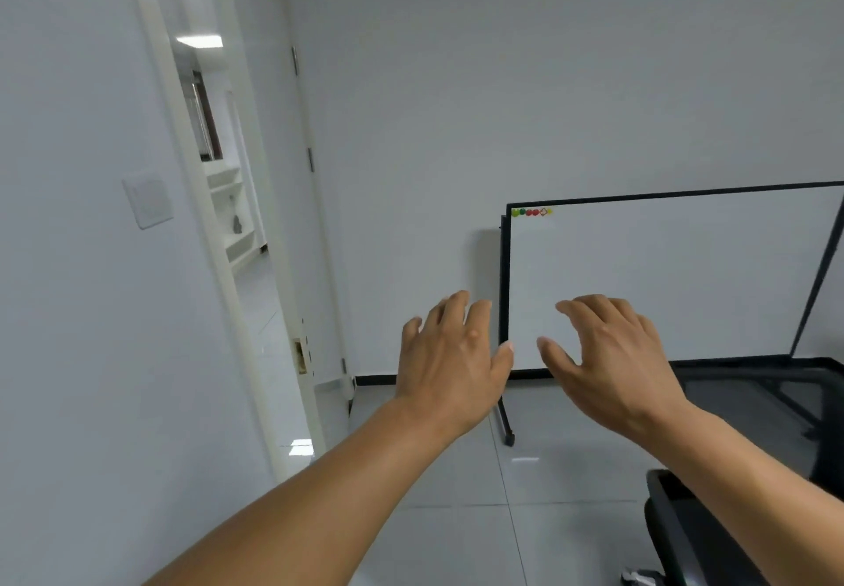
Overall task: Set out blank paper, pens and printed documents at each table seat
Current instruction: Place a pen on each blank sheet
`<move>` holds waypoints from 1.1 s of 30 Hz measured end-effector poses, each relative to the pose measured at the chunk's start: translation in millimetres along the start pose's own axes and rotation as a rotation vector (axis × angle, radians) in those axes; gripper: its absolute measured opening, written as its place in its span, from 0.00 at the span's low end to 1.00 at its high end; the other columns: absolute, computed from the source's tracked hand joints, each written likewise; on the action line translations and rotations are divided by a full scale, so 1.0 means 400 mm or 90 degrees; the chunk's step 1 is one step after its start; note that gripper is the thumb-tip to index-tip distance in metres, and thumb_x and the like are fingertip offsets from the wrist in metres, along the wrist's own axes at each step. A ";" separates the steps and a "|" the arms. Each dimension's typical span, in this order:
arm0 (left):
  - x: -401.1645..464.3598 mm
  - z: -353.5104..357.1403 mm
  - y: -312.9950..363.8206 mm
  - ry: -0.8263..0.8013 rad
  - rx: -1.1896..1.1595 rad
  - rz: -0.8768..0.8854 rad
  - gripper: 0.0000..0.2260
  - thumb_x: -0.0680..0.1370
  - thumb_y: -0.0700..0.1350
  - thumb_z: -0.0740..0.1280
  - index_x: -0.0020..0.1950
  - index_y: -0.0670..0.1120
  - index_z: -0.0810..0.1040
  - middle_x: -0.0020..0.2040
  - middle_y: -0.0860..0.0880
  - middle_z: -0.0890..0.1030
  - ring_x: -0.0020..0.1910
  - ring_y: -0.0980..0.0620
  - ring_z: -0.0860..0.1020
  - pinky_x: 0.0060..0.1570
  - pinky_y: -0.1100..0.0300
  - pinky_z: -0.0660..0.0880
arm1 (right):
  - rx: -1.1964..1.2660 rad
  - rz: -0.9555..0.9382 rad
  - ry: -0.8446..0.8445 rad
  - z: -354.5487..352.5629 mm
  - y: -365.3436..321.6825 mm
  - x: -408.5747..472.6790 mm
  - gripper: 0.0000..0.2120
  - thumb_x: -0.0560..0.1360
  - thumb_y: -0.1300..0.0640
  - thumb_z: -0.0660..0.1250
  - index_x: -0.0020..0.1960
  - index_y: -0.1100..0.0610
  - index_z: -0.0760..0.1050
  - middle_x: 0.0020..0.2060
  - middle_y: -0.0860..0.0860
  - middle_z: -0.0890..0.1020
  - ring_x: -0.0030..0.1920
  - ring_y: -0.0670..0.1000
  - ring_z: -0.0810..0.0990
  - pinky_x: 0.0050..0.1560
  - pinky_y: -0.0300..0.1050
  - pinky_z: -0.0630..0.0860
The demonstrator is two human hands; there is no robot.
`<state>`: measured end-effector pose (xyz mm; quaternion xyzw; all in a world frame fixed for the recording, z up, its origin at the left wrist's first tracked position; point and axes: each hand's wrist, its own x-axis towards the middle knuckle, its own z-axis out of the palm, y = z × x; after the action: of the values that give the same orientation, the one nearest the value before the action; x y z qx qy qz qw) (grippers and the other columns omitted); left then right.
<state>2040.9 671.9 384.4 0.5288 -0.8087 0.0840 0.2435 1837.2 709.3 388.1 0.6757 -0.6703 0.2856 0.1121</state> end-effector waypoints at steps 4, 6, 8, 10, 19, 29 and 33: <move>0.189 0.069 -0.021 0.012 0.010 0.016 0.28 0.87 0.62 0.58 0.84 0.49 0.67 0.85 0.45 0.67 0.83 0.45 0.66 0.78 0.40 0.66 | 0.008 0.015 0.013 0.077 0.073 0.167 0.28 0.82 0.40 0.64 0.75 0.56 0.77 0.71 0.52 0.79 0.74 0.56 0.73 0.72 0.57 0.68; 0.287 0.107 -0.031 0.030 0.009 0.019 0.28 0.87 0.62 0.58 0.83 0.49 0.67 0.84 0.45 0.67 0.83 0.45 0.67 0.78 0.41 0.67 | 0.001 0.017 0.016 0.107 0.110 0.257 0.28 0.82 0.41 0.64 0.75 0.56 0.77 0.71 0.52 0.80 0.73 0.57 0.73 0.72 0.57 0.68; 0.378 0.132 -0.040 0.030 -0.008 0.025 0.28 0.87 0.62 0.58 0.83 0.49 0.68 0.84 0.45 0.68 0.82 0.45 0.68 0.78 0.40 0.68 | 0.003 0.026 0.023 0.131 0.143 0.343 0.27 0.82 0.42 0.65 0.74 0.57 0.78 0.70 0.53 0.80 0.73 0.58 0.74 0.71 0.57 0.69; 0.463 0.173 -0.043 0.029 -0.005 0.040 0.28 0.87 0.62 0.57 0.83 0.49 0.68 0.84 0.46 0.68 0.82 0.45 0.68 0.78 0.40 0.68 | -0.006 0.036 0.032 0.153 0.183 0.425 0.26 0.82 0.42 0.66 0.74 0.57 0.78 0.69 0.53 0.80 0.72 0.58 0.74 0.71 0.58 0.69; 0.825 0.398 -0.081 0.016 -0.047 0.123 0.30 0.87 0.63 0.57 0.86 0.50 0.63 0.87 0.46 0.64 0.85 0.44 0.64 0.79 0.40 0.65 | -0.075 0.091 0.069 0.312 0.328 0.700 0.26 0.82 0.42 0.67 0.72 0.58 0.79 0.68 0.54 0.81 0.72 0.59 0.75 0.70 0.59 0.71; 1.287 0.623 -0.085 -0.026 -0.122 0.257 0.31 0.88 0.64 0.54 0.88 0.51 0.58 0.90 0.46 0.57 0.88 0.43 0.58 0.83 0.37 0.59 | -0.179 0.215 0.060 0.459 0.478 1.000 0.28 0.82 0.41 0.65 0.76 0.56 0.76 0.72 0.52 0.79 0.75 0.56 0.72 0.74 0.54 0.66; 1.414 0.708 -0.035 -0.042 -0.146 0.302 0.31 0.88 0.65 0.54 0.88 0.51 0.59 0.89 0.46 0.58 0.87 0.43 0.59 0.82 0.38 0.59 | -0.222 0.267 0.053 0.478 0.571 1.065 0.29 0.83 0.40 0.63 0.77 0.55 0.75 0.73 0.51 0.78 0.76 0.55 0.71 0.75 0.54 0.66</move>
<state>1785.1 94.0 410.1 0.2958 -0.9217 0.0291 0.2493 1634.5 231.1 408.6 0.4803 -0.8294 0.2104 0.1928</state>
